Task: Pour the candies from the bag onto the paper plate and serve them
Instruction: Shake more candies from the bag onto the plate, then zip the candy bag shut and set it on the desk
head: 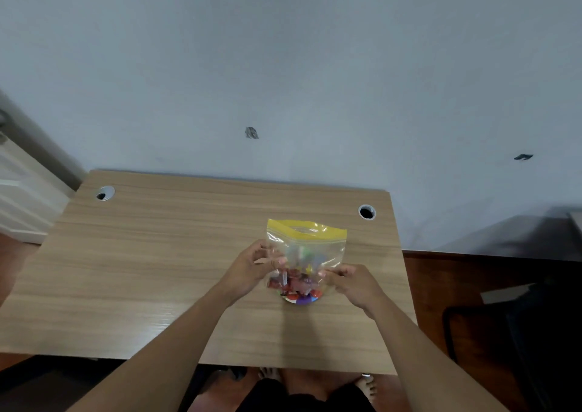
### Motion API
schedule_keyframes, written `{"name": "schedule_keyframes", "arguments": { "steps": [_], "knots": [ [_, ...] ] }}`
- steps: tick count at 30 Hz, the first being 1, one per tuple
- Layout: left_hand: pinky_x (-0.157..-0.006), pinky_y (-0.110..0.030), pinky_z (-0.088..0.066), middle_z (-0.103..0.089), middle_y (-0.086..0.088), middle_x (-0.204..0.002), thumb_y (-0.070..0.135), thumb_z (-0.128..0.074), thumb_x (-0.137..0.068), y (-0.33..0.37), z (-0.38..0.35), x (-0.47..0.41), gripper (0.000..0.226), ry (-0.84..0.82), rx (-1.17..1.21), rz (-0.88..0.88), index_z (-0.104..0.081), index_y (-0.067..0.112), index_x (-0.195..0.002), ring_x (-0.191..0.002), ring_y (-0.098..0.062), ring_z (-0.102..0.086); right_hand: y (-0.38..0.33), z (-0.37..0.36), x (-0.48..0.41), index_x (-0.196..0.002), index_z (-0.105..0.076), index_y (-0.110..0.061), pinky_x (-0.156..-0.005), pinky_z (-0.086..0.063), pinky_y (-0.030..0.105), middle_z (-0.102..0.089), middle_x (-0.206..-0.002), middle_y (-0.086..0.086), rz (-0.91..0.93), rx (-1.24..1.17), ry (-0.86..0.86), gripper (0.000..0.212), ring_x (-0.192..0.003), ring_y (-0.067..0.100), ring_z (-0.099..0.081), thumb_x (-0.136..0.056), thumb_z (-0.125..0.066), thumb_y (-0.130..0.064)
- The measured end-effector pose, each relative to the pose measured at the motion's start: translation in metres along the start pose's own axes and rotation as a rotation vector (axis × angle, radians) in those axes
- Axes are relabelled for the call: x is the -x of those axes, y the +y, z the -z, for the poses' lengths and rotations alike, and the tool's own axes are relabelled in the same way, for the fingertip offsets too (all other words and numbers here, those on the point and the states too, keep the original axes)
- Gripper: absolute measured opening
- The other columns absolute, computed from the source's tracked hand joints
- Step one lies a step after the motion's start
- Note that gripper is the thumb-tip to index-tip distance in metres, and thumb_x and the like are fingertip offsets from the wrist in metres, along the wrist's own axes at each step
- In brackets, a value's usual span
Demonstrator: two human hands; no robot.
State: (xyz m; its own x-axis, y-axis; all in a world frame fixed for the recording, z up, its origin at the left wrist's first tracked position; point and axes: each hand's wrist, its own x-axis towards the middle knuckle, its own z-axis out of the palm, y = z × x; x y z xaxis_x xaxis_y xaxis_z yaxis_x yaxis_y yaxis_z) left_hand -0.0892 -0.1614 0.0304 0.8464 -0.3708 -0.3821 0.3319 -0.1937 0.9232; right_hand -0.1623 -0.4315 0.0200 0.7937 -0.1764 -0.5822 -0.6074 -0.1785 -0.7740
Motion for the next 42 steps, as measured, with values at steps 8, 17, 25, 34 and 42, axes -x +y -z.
{"name": "schedule_keyframes", "arguments": {
  "steps": [8,17,25,34,42],
  "knots": [
    [-0.083,-0.024,-0.057,-0.075,-0.026,-0.093,0.008,-0.071,-0.101,0.03,0.014,-0.013,0.013,0.117,0.015,-0.224,-0.079,-0.003,-0.102,-0.086,-0.009,-0.069,-0.015,0.011,0.001,-0.097,-0.09,-0.019,-0.083,-0.05,0.034,-0.085,-0.097,0.013,0.012,0.072,0.009,0.032,-0.085,0.012,-0.065,-0.081,-0.094,-0.047],
    [-0.09,-0.041,-0.06,-0.074,-0.01,-0.101,0.014,-0.079,-0.096,0.046,0.015,-0.016,0.007,0.155,-0.221,-0.282,-0.078,0.007,-0.098,-0.095,-0.021,-0.072,-0.086,0.017,-0.002,-0.157,-0.049,-0.038,-0.114,-0.043,0.031,-0.053,-0.153,-0.02,0.396,0.277,0.061,0.121,-0.139,0.001,-0.049,-0.053,-0.095,-0.078],
    [-0.088,-0.02,-0.056,-0.075,-0.004,-0.112,0.009,-0.074,-0.1,0.058,0.012,-0.014,0.018,0.093,-0.269,-0.361,-0.079,0.008,-0.117,-0.094,-0.009,-0.069,-0.128,-0.012,-0.001,-0.104,-0.083,-0.021,-0.089,-0.058,0.036,-0.082,-0.096,-0.005,0.654,0.56,-0.022,0.016,-0.09,0.012,-0.073,-0.094,-0.083,-0.035],
    [-0.084,-0.028,-0.056,-0.079,-0.013,-0.091,0.008,-0.081,-0.093,0.065,0.014,-0.013,0.004,0.207,-0.099,-0.35,-0.077,0.007,-0.092,-0.085,-0.011,-0.07,-0.135,-0.027,0.001,-0.099,-0.078,-0.031,-0.078,-0.054,0.024,-0.08,-0.092,-0.011,0.679,0.55,-0.028,0.018,-0.088,0.008,-0.072,-0.094,-0.078,-0.048],
    [-0.081,-0.037,-0.059,-0.08,0.002,-0.085,0.009,-0.083,-0.088,0.067,0.009,-0.009,0.023,0.353,-0.207,-0.391,-0.078,0.028,-0.077,-0.087,-0.019,-0.075,-0.142,-0.041,-0.001,-0.087,-0.077,-0.023,-0.074,-0.057,0.046,-0.077,-0.079,0.0,0.696,0.565,0.01,0.028,-0.077,0.023,-0.071,-0.094,-0.078,-0.05]
  ]
}}
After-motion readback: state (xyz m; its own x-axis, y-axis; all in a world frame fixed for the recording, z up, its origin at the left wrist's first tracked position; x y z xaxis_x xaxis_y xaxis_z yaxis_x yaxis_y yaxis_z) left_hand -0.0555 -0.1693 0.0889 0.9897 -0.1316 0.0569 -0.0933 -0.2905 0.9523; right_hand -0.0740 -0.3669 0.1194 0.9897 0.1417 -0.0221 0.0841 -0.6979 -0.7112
